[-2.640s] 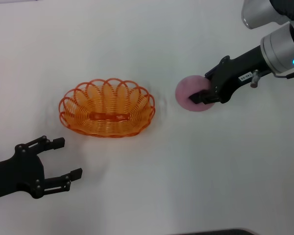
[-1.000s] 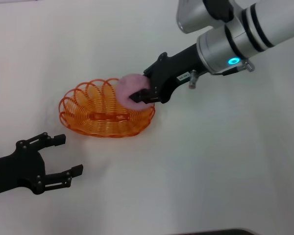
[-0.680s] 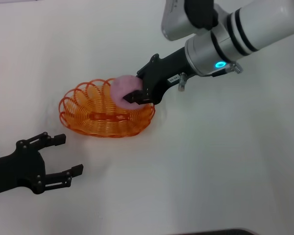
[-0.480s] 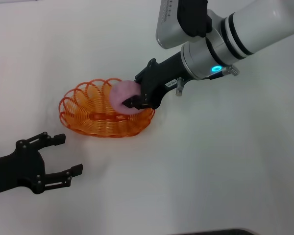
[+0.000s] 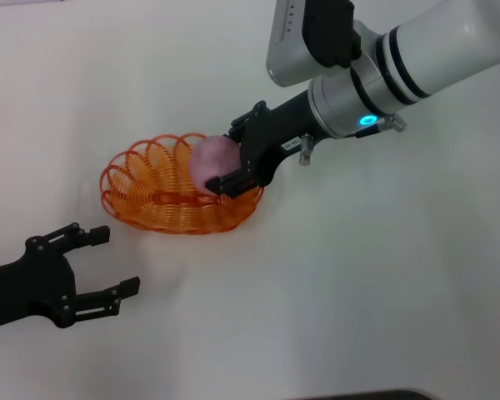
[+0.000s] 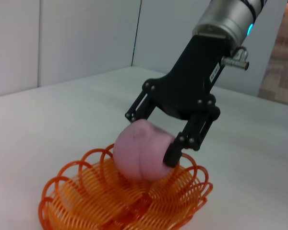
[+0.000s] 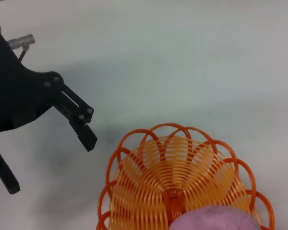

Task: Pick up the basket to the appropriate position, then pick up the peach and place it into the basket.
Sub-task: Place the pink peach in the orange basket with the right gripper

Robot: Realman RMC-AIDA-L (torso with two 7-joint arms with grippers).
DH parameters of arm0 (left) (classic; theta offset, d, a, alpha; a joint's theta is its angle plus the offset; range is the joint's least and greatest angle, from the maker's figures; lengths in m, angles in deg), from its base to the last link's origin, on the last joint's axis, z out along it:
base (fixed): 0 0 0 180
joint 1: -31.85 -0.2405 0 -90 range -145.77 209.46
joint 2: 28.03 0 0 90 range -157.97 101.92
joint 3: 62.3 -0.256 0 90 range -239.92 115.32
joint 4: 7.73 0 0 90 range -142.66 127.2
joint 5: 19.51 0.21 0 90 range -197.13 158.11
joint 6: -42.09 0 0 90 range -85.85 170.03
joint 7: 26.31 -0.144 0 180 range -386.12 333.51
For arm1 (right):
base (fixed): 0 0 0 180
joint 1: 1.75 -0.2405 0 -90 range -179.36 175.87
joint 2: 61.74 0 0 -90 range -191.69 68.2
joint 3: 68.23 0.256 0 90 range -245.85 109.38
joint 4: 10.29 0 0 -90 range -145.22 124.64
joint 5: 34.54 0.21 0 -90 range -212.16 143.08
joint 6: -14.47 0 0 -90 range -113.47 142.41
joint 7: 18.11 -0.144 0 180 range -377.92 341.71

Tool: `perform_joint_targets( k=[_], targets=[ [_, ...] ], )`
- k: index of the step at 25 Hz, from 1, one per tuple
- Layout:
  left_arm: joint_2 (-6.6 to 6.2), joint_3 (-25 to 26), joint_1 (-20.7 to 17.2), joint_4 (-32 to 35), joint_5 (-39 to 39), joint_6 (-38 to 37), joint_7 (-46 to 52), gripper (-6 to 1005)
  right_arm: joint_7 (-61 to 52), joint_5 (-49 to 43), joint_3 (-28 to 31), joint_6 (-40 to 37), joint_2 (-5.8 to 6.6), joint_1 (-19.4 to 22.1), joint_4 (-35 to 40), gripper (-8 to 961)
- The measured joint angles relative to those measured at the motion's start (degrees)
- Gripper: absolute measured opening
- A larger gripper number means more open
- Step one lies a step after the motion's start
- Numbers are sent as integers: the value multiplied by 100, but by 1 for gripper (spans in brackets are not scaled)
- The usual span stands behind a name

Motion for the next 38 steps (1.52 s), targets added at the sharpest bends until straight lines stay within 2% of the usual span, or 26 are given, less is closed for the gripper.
perform_joint_targets(
  k=[3,14,25,30,33,38],
  targets=[
    [0,12,0,0,-26,-38,0,885,24,27,-2,9,0,6,-26,674],
    [0,15,0,0,-15,-45,0,884,284,325,2,-2,-1,12,-184,699],
    [0,15,0,8,7,-54,57,884,396,518,42,26,23,98,-305,868],
    [0,15,0,9,9,-54,59,885,654,828,49,-22,42,357,-225,951],
    [0,15,0,9,2,-54,60,885,984,1115,147,-147,71,556,-221,951],
    [0,15,-5,10,0,-53,61,885,1456,1230,645,-525,72,958,-75,950]
  ],
)
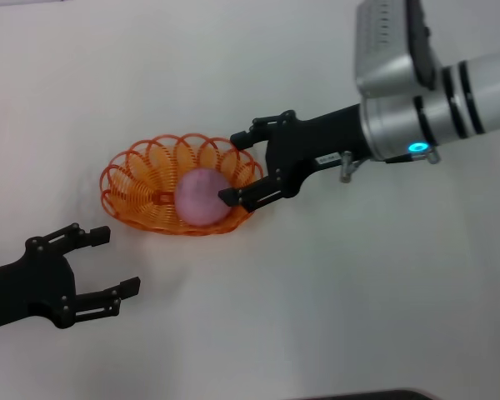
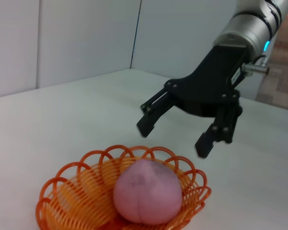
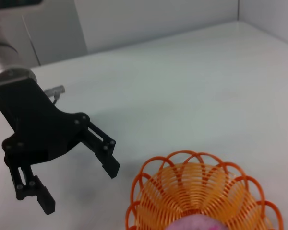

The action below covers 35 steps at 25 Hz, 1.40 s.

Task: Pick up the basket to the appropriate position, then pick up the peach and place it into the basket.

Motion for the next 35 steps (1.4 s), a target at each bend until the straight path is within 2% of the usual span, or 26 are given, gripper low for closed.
perform_joint_targets(
  k=[9,15,18,35],
  targets=[
    [0,7,-10,0,-27,-55,0,885,938,318,693,-587,10,797,197,949],
    [0,19,1,8,-32,-72,0,885,1789,489,1236,-895,-14,1396,92,948],
    [0,18,3,9,-34,-78,0,884,2496,698,1581,-1113,-3,1733,-195,948],
    [0,17,-33,-6,-13,-89,0,884,4399,642,2860,-1377,19,2321,-1522,946]
  ],
)
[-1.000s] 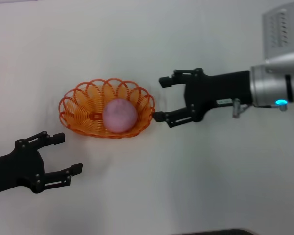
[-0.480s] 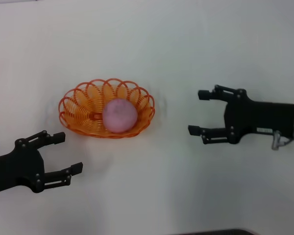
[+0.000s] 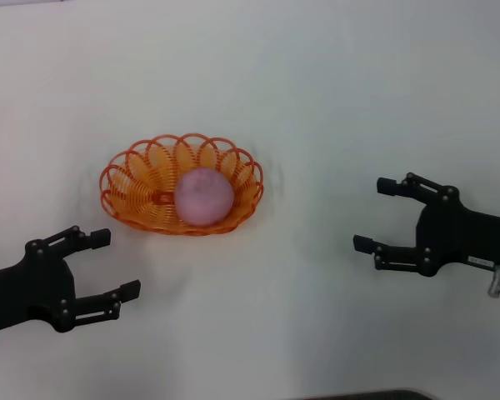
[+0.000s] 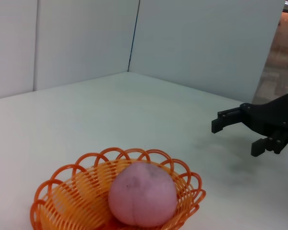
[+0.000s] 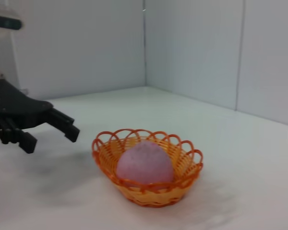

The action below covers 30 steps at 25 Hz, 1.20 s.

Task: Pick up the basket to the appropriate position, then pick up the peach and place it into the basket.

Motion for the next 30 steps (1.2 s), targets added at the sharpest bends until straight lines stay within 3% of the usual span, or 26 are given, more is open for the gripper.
perform_joint_targets(
  k=[30],
  targets=[
    [0,8,-24,-6,-14,18,-2,884,222,28,289,-8,-12,118,-277,946]
  ],
)
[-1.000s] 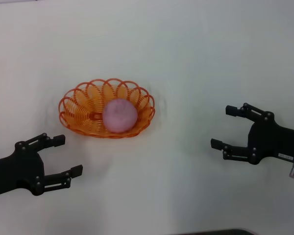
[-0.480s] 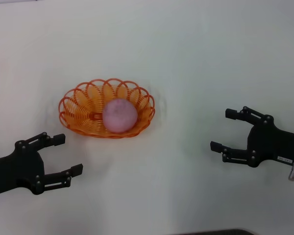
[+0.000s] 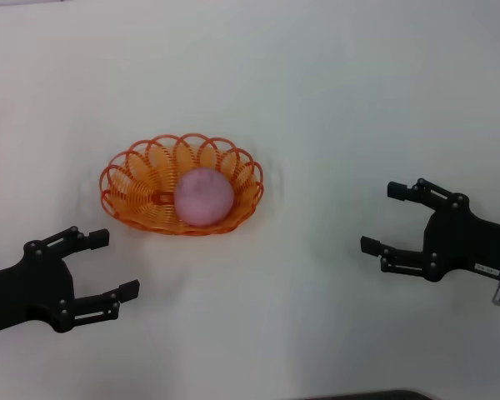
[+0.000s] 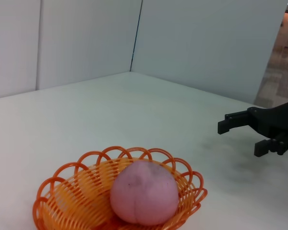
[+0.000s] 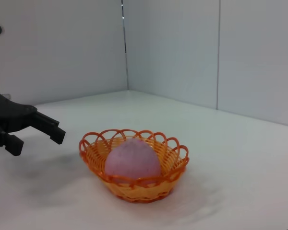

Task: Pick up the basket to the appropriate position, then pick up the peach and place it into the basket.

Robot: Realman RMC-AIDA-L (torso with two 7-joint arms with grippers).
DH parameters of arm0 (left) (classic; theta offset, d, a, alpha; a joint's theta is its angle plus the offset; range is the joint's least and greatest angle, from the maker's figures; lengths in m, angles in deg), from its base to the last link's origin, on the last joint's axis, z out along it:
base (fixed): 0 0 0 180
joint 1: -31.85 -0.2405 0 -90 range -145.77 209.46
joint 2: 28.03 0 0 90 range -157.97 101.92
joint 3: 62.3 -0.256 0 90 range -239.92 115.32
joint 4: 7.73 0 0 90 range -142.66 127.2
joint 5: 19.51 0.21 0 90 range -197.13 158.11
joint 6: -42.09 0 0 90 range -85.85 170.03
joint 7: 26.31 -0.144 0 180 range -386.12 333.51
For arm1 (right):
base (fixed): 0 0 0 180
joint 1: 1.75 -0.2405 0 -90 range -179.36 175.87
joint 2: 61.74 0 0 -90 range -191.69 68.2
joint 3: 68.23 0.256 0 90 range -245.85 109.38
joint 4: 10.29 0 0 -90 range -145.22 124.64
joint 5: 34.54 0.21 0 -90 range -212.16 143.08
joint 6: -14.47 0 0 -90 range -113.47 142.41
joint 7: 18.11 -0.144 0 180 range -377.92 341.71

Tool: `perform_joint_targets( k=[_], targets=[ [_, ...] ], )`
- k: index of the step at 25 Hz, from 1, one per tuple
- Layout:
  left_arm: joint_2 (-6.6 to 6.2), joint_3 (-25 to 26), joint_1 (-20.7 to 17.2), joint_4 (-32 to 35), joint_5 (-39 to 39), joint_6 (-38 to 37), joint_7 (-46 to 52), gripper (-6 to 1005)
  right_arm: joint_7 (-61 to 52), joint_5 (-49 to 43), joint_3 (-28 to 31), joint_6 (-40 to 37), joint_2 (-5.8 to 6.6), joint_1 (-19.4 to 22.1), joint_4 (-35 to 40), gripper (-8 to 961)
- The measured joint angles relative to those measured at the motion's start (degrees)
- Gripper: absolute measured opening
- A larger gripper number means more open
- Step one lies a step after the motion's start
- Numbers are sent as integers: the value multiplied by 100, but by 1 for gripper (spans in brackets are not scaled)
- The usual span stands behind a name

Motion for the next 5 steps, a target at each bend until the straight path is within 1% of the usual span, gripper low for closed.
perform_joint_targets(
  k=[5],
  targets=[
    [0,1,0,-11,4,-7,-2,884,0,1,3,0,-5,-23,-8,946]
  ],
)
